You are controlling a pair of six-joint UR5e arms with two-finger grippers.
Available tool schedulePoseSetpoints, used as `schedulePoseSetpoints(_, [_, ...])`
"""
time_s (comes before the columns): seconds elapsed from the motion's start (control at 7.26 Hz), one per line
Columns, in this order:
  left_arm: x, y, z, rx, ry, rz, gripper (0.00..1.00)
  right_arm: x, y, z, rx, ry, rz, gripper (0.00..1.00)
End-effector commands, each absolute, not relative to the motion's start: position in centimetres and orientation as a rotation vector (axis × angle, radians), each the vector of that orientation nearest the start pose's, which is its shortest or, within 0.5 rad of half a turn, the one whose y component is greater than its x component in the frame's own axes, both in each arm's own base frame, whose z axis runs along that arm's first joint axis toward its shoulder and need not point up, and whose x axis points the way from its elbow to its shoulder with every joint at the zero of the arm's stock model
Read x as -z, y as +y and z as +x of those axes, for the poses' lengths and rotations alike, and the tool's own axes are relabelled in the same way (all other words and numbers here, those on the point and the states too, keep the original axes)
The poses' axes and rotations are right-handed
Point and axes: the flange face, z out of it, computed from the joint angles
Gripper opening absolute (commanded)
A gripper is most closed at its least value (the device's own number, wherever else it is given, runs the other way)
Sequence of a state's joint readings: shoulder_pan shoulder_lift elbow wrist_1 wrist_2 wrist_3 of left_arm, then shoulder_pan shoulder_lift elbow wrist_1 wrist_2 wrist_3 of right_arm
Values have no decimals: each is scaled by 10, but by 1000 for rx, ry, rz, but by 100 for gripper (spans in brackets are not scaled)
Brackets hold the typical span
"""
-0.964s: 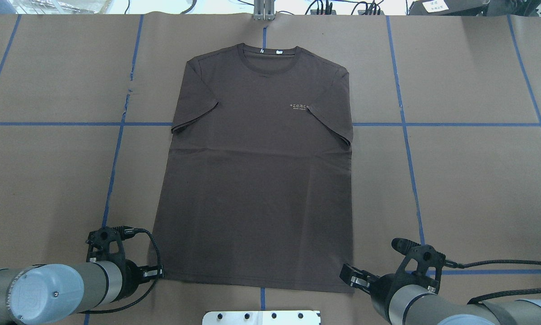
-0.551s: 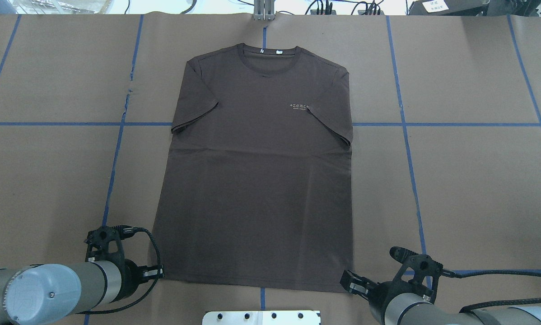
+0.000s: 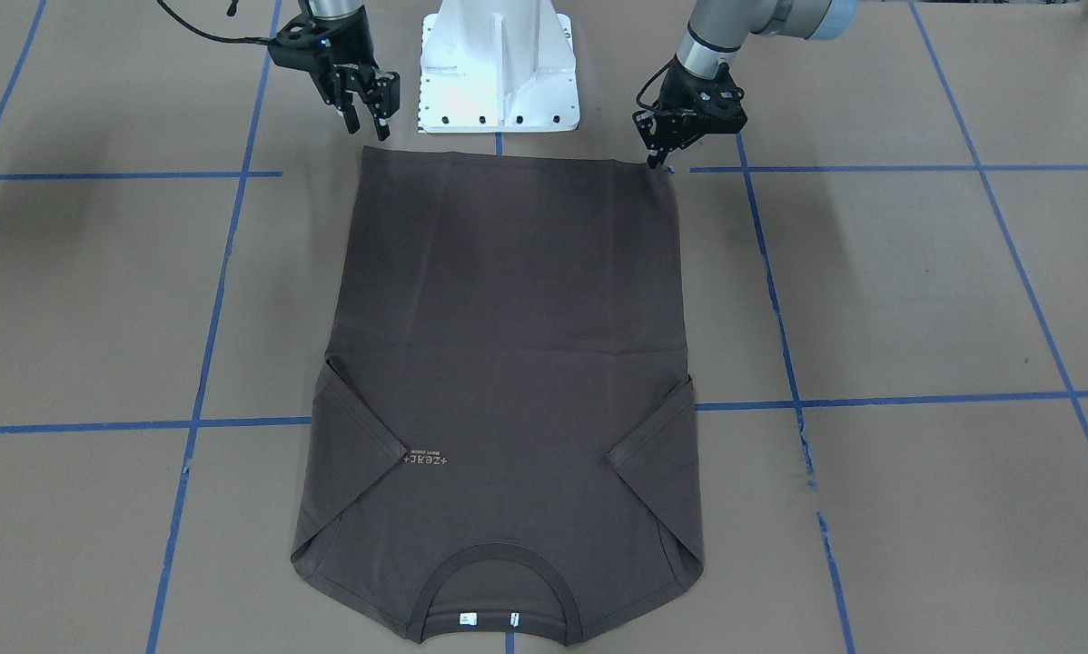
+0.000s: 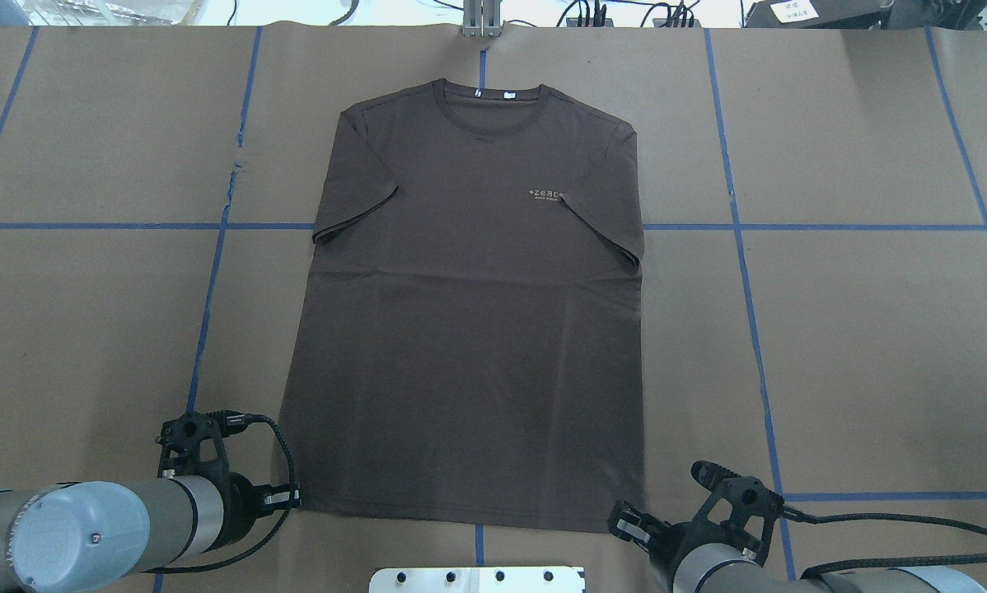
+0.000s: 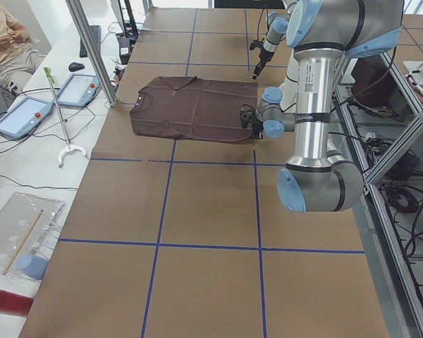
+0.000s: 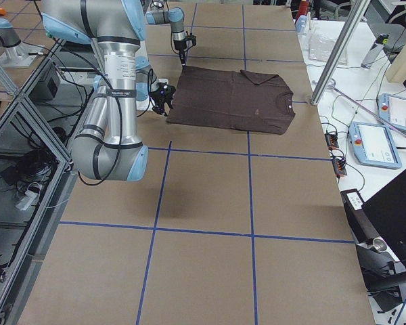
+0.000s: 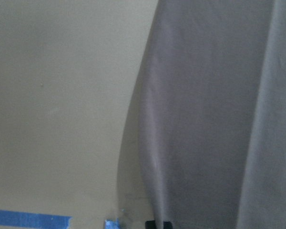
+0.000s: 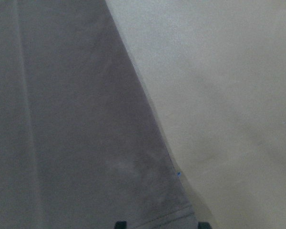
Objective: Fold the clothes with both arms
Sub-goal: 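Grasp the hem corners with both grippers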
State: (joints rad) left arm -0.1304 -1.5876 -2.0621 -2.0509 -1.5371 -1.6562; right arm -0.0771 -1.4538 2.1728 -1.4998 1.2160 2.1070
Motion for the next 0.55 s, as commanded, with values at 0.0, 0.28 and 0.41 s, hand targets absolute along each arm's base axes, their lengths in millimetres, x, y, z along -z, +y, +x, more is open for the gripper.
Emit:
schedulePoseSetpoints(0.0, [-367,-198,466,216,992,49,0,-343,-127,-513,-590,-807,94,59])
schedulePoseSetpoints(0.28, [-364,-199,467,217,998,50,0,-349,-119,-516,-585,-774,102,59])
schedulePoseSetpoints(0.41, [-364,-199,467,217,1000,50,0,-350,-117,-516,-584,-770,101,59])
